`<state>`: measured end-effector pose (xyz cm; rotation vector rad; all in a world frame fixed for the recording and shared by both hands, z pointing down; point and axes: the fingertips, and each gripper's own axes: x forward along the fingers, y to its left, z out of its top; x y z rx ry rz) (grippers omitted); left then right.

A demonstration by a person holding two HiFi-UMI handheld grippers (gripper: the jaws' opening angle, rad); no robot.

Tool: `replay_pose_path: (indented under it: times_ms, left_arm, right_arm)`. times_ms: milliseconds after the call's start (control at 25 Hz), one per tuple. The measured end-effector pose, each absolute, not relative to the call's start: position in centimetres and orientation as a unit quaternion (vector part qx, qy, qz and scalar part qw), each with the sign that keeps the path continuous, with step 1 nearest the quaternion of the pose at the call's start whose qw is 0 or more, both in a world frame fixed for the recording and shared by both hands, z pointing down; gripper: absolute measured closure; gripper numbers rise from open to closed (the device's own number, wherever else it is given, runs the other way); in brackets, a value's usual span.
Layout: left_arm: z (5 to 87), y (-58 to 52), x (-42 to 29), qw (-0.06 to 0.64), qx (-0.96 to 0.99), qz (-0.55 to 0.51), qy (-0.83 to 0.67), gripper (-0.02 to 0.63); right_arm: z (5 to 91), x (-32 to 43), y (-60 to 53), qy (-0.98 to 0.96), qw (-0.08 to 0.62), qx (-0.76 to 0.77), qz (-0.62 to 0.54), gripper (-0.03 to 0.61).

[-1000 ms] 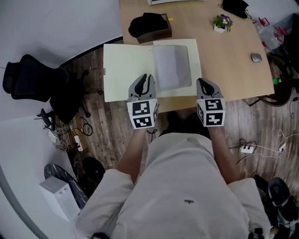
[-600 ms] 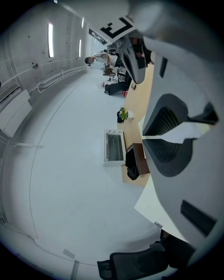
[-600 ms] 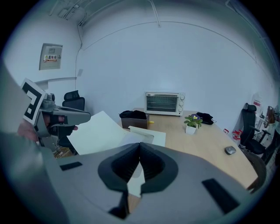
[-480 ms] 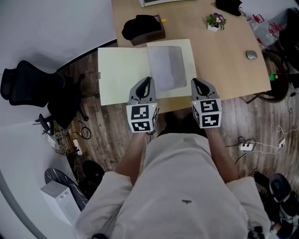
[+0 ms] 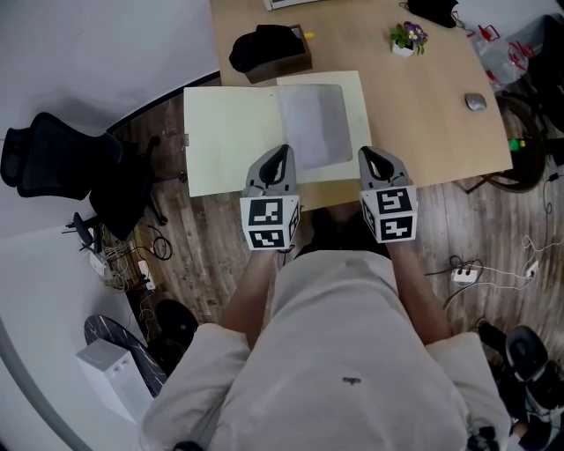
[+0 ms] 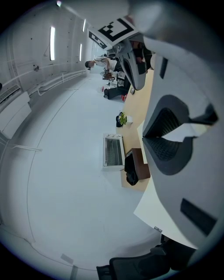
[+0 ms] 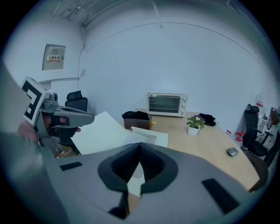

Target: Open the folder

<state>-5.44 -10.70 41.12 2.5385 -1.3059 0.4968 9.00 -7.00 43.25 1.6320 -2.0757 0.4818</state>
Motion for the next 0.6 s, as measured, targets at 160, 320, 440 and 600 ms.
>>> replay_pose_path:
  times_ms: [160, 320, 440, 600]
  left_arm:
    - [41.37, -10.67, -5.30, 0.125, 0.869, 0.173, -0.446, 0.609]
    - [41.44, -10.71, -5.28, 0.128, 0.869, 0.175, -0.445, 0.609]
    - [41.51, -10.71, -5.23, 0.127, 0.869, 0.175, -0.445, 0.609]
    - [41.57, -10.72, -5.20, 0.128, 0.869, 0.175, -0.444, 0.609]
  right_arm:
    - [43.37, 9.03, -6.97, -0.754, 0.226, 0.591, 0.177, 0.575]
    - [43.32, 9.05, -6.97, -0.753, 0.227, 0.591, 0.177, 0.575]
    - [43.47, 9.08, -6.87, -0.753, 0.228, 0.591, 0.178, 0.575]
    - [43.55, 9.14, -6.84, -0.752, 0.230, 0.591, 0.178, 0.575]
